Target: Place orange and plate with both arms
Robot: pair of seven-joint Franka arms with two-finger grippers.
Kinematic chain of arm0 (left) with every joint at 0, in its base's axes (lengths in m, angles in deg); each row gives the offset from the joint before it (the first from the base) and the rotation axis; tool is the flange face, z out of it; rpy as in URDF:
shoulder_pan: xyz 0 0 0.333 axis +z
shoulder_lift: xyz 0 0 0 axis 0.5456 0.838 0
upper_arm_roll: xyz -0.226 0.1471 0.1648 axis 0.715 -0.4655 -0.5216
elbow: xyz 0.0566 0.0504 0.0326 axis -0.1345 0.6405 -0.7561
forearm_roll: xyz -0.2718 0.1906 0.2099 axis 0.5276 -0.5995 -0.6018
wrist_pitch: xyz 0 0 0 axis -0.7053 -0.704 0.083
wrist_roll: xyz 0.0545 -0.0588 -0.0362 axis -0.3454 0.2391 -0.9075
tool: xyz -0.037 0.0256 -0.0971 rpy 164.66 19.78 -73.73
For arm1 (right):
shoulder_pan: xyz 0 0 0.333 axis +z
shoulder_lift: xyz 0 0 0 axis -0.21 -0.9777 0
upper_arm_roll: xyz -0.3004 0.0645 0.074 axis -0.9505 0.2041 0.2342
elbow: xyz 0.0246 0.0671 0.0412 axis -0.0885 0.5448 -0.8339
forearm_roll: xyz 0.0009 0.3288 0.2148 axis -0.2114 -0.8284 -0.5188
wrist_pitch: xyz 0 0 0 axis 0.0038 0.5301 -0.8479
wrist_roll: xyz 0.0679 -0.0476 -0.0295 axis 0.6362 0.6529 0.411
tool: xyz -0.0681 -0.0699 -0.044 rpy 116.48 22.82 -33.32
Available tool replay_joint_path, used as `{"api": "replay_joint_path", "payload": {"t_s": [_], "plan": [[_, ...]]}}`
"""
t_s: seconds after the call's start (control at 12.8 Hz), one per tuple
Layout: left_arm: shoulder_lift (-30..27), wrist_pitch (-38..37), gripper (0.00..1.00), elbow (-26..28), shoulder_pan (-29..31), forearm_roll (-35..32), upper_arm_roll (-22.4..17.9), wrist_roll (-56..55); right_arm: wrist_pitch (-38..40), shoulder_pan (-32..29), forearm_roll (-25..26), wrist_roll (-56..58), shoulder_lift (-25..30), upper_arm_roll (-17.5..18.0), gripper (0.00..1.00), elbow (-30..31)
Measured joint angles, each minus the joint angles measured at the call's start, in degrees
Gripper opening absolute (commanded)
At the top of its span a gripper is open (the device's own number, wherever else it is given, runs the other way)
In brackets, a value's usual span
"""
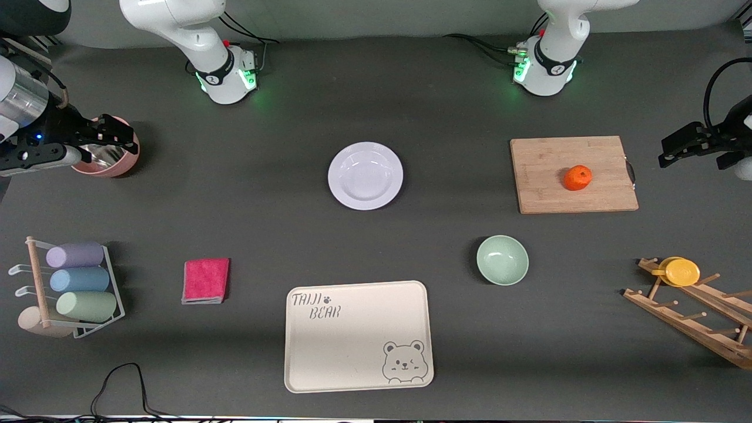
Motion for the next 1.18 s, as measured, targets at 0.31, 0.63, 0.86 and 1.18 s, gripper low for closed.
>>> {"api": "replay_joint_path", "payload": {"t_s": [0.31, 0.63, 0.86, 1.18], "plan": [[0.0, -0.1, 1.0, 0.0, 0.0, 0.0, 0.0, 0.0, 0.0, 0.0, 0.0, 0.0, 0.0, 0.0, 1.0, 0.0], [-1.2, -3.8, 1.0, 0.5, 3.2, -0.3, -0.4, 1.6, 0.0, 0.0, 0.0, 0.0, 0.2, 0.0, 1.0, -0.1], [-8.9, -3.9, 1.0, 8.4, 7.8, -0.3, -0.7, 4.7, 0.0, 0.0, 0.0, 0.0, 0.4, -0.1, 1.0, -0.2], [-24.2, -0.9, 1.0, 26.1, 7.9, 0.0, 0.4, 4.7, 0.0, 0.0, 0.0, 0.0, 0.4, -0.1, 1.0, -0.2]]}}
